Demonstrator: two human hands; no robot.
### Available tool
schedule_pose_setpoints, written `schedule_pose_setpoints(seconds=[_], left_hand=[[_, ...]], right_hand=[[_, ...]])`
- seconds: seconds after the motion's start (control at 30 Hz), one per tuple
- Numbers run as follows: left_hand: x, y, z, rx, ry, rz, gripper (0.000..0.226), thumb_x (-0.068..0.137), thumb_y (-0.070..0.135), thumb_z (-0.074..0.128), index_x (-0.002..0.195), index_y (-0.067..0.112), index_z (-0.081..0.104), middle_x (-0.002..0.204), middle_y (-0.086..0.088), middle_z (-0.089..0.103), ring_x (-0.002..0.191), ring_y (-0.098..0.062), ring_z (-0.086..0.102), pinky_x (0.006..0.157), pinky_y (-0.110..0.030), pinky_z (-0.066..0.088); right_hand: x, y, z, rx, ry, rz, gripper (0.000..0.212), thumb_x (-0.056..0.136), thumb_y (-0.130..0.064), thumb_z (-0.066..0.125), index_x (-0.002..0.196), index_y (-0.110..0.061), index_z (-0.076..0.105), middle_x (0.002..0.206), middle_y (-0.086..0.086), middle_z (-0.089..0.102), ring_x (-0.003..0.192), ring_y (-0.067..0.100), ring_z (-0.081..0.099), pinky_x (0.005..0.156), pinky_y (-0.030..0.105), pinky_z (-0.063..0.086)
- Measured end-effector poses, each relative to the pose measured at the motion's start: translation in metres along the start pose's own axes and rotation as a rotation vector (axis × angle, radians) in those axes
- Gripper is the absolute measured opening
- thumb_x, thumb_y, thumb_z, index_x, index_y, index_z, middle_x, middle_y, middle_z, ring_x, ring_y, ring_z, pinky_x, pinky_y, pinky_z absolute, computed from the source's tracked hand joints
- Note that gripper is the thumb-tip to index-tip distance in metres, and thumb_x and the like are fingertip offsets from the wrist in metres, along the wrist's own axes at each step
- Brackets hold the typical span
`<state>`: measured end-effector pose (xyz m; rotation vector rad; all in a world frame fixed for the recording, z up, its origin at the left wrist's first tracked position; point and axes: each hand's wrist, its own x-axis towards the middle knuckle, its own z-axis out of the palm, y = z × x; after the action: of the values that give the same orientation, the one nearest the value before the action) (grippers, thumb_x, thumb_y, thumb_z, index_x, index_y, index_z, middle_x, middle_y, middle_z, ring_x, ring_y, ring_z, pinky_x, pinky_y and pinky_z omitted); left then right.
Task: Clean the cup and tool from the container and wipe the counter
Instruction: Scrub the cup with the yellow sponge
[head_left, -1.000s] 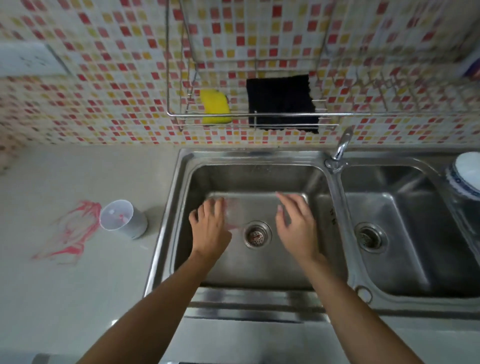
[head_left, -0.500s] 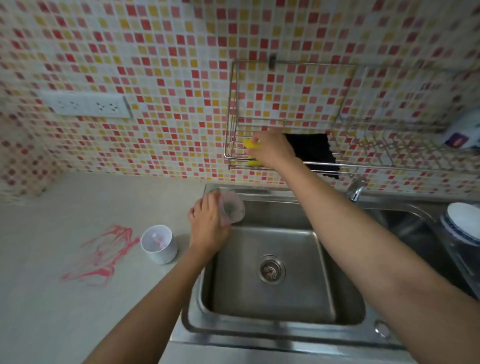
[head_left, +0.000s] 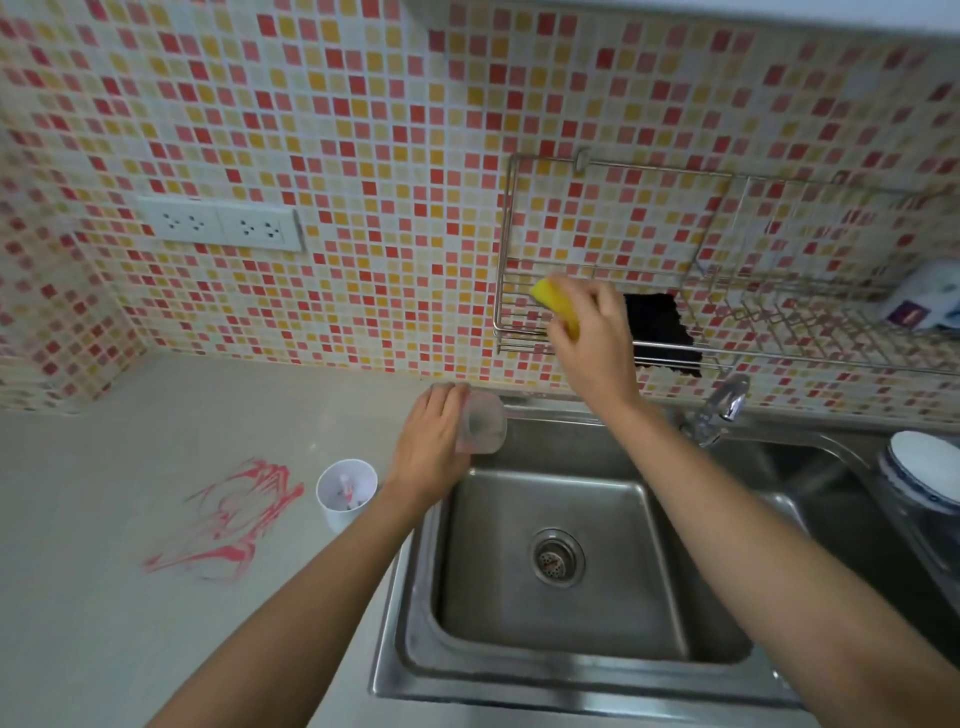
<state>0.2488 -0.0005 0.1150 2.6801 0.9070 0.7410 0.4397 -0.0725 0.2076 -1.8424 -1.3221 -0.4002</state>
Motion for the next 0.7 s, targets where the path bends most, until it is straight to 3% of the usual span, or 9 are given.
schedule_pose_setpoints(seconds=[0.23, 0.4, 0.5, 0.63, 0.7], left_hand=[[0.014, -0.004, -0.01, -0.015, -0.033, 0.123, 0.064, 0.068, 0.016, 0.078, 0.126, 0.008, 0.054, 0.12, -0.009, 0.058, 0.107, -0.03, 0.055, 0.092, -0.035, 0.047], [0.021, 0.009, -0.012, -0.016, -0.121, 0.186, 0.07, 0.074, 0.019, 0.076, 0.135, 0.011, 0.046, 0.13, -0.007, 0.052, 0.119, -0.027, 0.047, 0.102, -0.039, 0.044], [0.024, 0.014, -0.006, 0.018, -0.179, 0.212, 0.076, 0.075, 0.019, 0.078, 0.14, 0.015, 0.041, 0.136, -0.003, 0.047, 0.125, -0.024, 0.043, 0.105, -0.038, 0.043], [0.022, 0.02, 0.005, 0.0, -0.198, 0.273, 0.072, 0.075, 0.014, 0.075, 0.139, 0.015, 0.042, 0.138, -0.005, 0.046, 0.126, -0.026, 0.042, 0.106, -0.037, 0.043], [0.022, 0.024, 0.012, -0.015, -0.227, 0.327, 0.074, 0.07, 0.011, 0.077, 0.137, 0.012, 0.045, 0.137, -0.007, 0.047, 0.125, -0.027, 0.043, 0.105, -0.036, 0.042]], right_hand=[[-0.106, 0.013, 0.011, -0.127, -0.211, -0.32, 0.039, 0.08, -0.006, 0.073, 0.117, -0.019, 0.07, 0.119, 0.005, 0.065, 0.099, 0.027, 0.055, 0.087, 0.039, 0.051], [-0.101, 0.016, 0.01, -0.303, -0.249, -0.421, 0.041, 0.072, -0.005, 0.077, 0.11, -0.019, 0.072, 0.116, 0.003, 0.067, 0.093, 0.029, 0.057, 0.077, 0.041, 0.052], [-0.107, 0.013, 0.004, -0.342, -0.294, -0.373, 0.039, 0.073, -0.006, 0.076, 0.107, -0.023, 0.073, 0.115, -0.001, 0.067, 0.093, 0.029, 0.057, 0.076, 0.04, 0.05], [-0.121, 0.01, 0.001, -0.102, -0.47, -0.071, 0.032, 0.085, -0.009, 0.065, 0.109, -0.03, 0.072, 0.113, -0.008, 0.067, 0.094, 0.023, 0.05, 0.087, 0.041, 0.046], [-0.118, 0.016, -0.008, -0.124, -0.562, -0.079, 0.031, 0.088, -0.011, 0.062, 0.11, -0.031, 0.072, 0.115, -0.01, 0.066, 0.098, 0.022, 0.048, 0.091, 0.042, 0.043]])
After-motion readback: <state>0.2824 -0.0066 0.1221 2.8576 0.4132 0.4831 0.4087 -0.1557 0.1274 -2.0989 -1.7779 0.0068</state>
